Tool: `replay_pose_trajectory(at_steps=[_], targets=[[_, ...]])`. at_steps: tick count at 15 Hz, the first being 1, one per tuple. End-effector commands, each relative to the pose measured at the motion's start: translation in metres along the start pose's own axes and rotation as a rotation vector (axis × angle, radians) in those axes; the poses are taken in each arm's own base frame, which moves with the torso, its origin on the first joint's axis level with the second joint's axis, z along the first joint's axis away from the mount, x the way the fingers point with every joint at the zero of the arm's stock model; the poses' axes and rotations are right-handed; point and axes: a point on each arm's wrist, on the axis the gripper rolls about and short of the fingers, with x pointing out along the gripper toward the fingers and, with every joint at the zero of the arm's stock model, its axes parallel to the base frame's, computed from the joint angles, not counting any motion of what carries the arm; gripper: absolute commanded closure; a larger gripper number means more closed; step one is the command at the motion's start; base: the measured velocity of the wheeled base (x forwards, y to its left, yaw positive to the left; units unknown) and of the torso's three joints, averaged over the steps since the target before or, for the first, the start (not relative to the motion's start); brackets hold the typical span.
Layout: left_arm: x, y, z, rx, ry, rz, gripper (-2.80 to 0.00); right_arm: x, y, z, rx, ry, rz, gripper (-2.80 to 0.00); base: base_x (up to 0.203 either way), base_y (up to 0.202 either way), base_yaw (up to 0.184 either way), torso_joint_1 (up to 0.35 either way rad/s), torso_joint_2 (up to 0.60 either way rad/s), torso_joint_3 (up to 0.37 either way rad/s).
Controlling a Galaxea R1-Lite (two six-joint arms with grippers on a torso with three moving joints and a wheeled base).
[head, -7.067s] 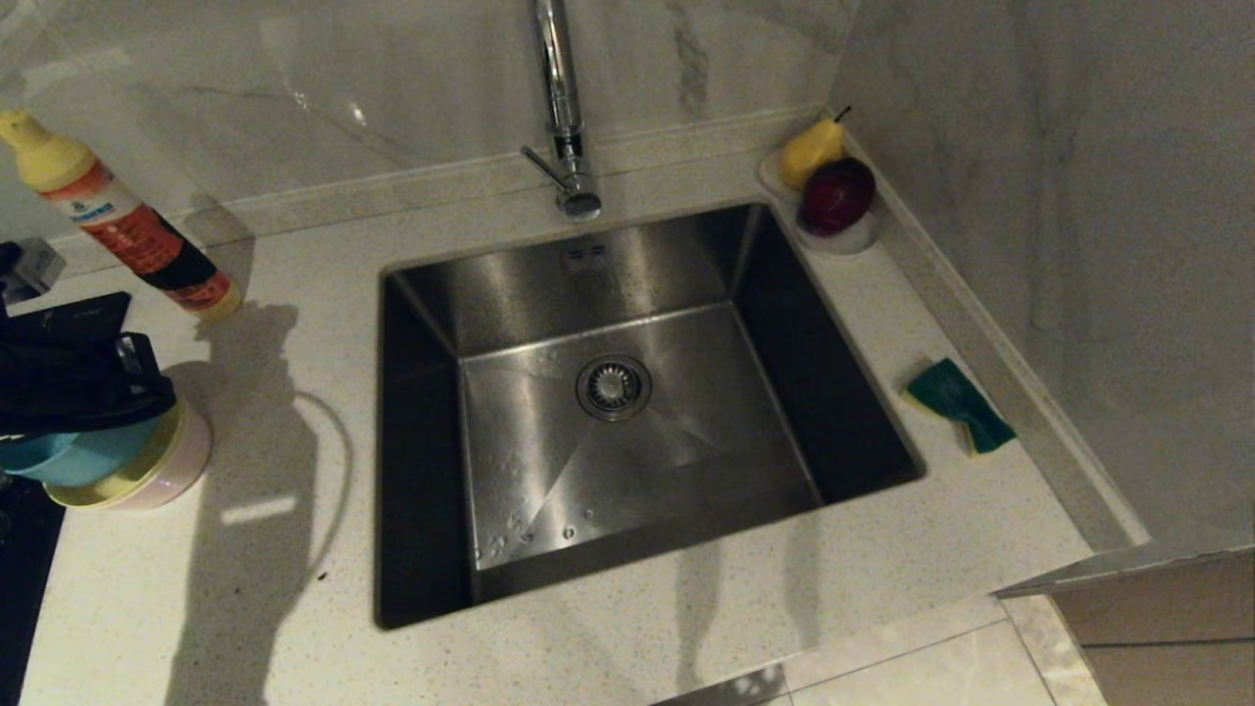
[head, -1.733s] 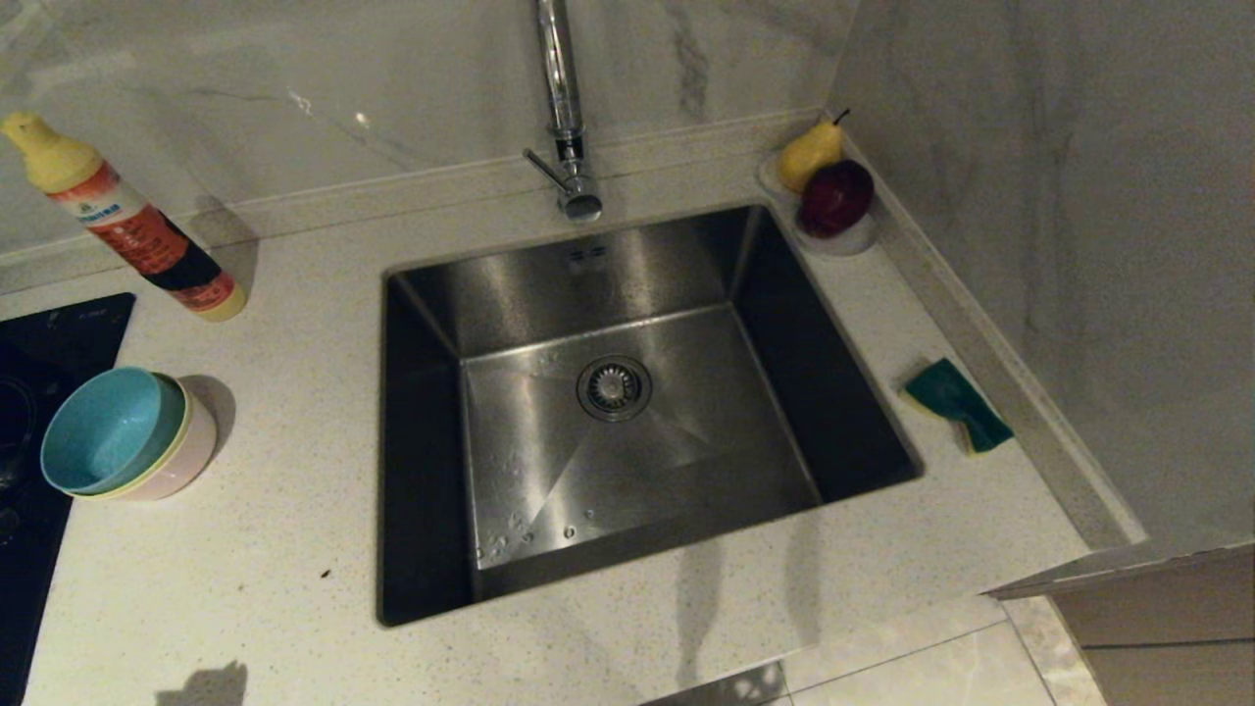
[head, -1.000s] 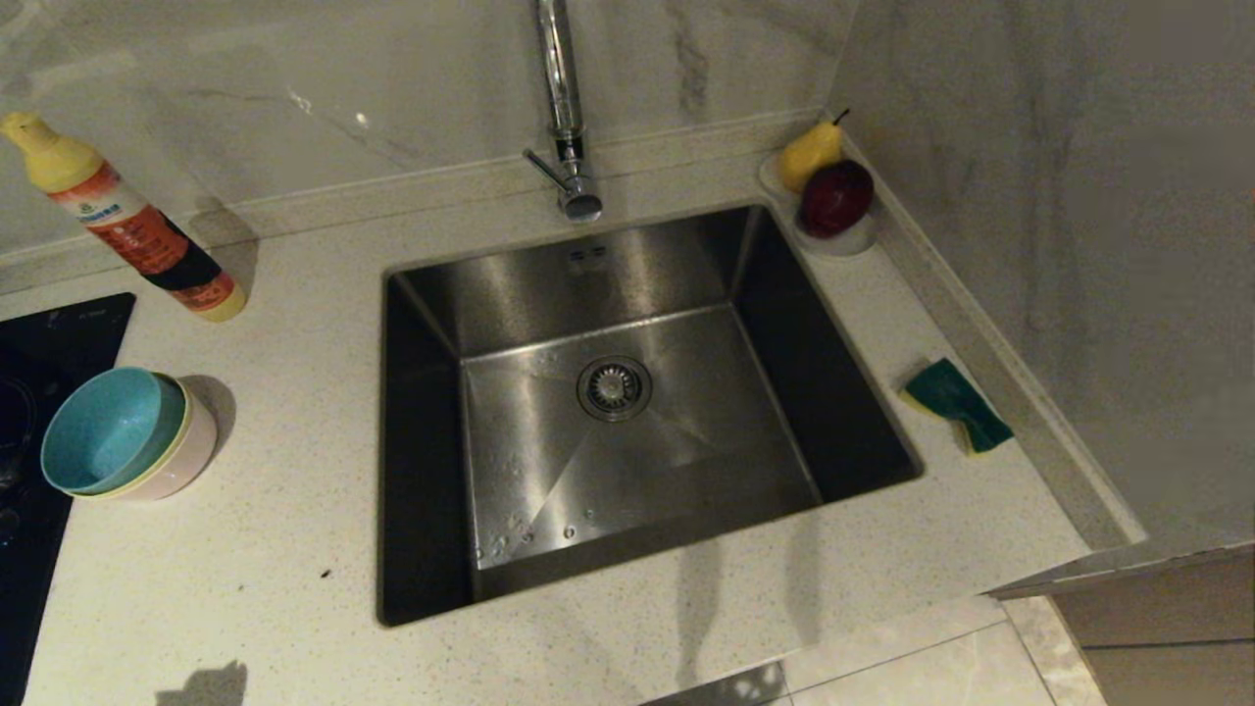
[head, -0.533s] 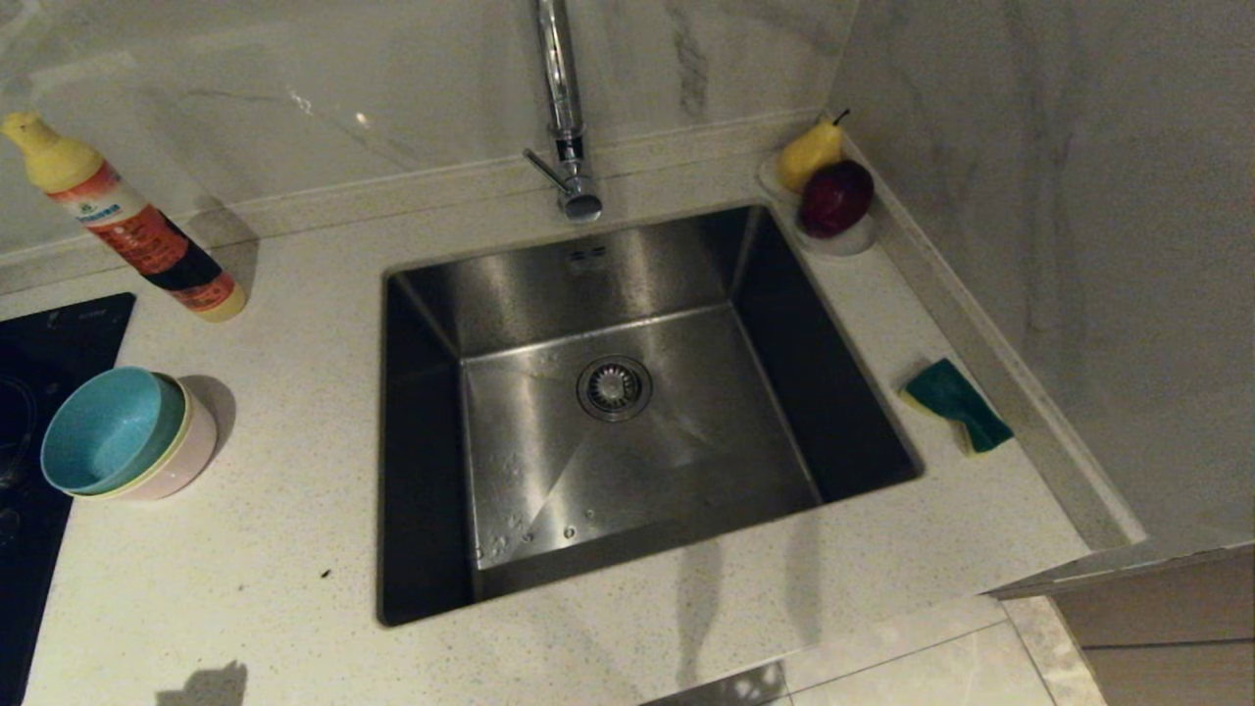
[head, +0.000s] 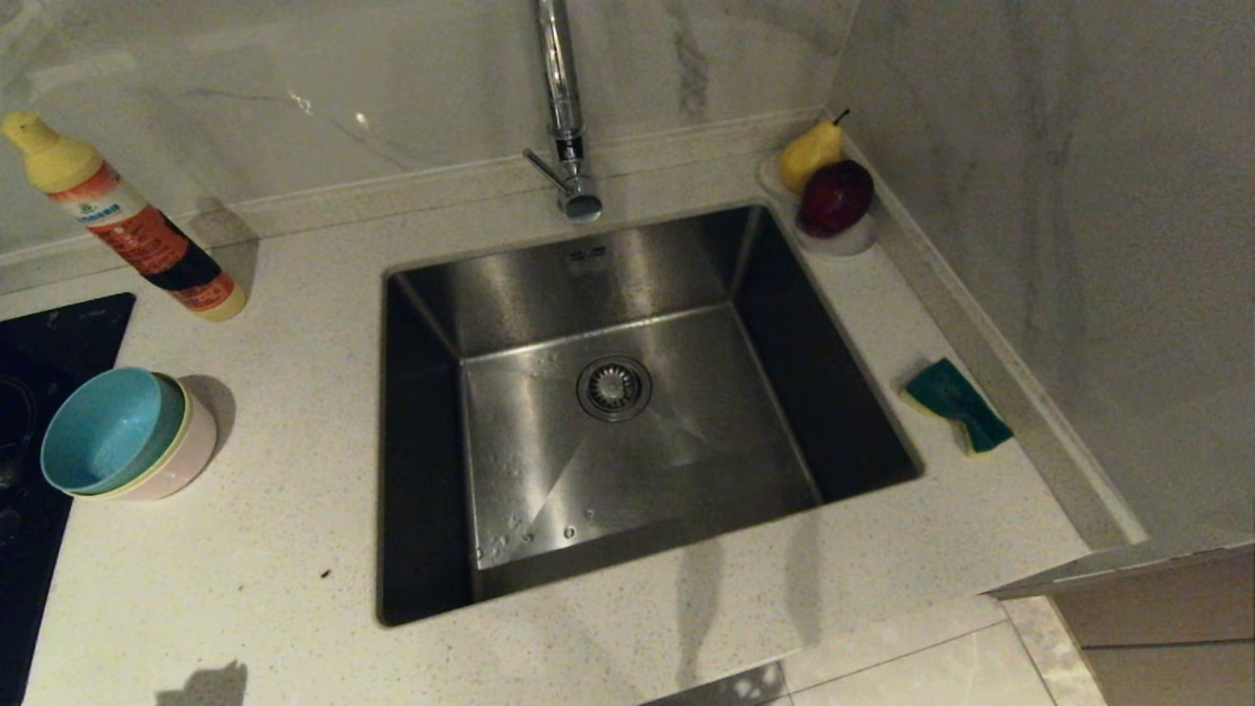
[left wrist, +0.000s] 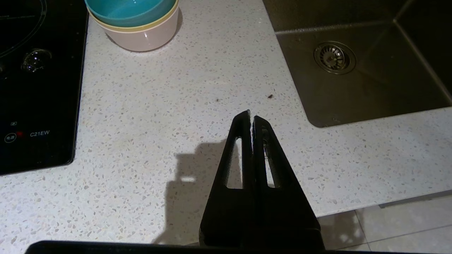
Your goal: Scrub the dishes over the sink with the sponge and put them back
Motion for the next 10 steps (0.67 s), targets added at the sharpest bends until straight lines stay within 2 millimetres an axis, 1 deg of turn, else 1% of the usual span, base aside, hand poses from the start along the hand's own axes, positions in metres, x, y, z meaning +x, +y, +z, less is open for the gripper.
replay_pose_trajectory(at_steps=[1, 6, 8, 10], targets=[[0.0023, 0.0001, -0.0113, 0.001, 0.042, 0.001, 0.00, 0.0001, 0.0000, 0.0000, -0.002, 0.001, 0.000, 0.00, 0.000, 0.000, 0.000, 0.000, 0.00, 0.000], [0.0023, 0.0001, -0.0113, 0.001, 0.042, 0.001, 0.00, 0.0003, 0.0000, -0.0003, -0.002, -0.005, -0.001, 0.00, 0.000, 0.000, 0.000, 0.000, 0.00, 0.000], [0.0023, 0.0001, -0.0113, 0.001, 0.042, 0.001, 0.00, 0.0006, 0.0000, -0.0001, 0.036, -0.002, 0.001, 0.00, 0.000, 0.000, 0.000, 0.000, 0.00, 0.000], [0.0022, 0.0001, -0.0113, 0.001, 0.042, 0.002, 0.00, 0.0007, 0.0000, -0.0002, 0.033, -0.001, 0.003, 0.00, 0.000, 0.000, 0.000, 0.000, 0.00, 0.000]])
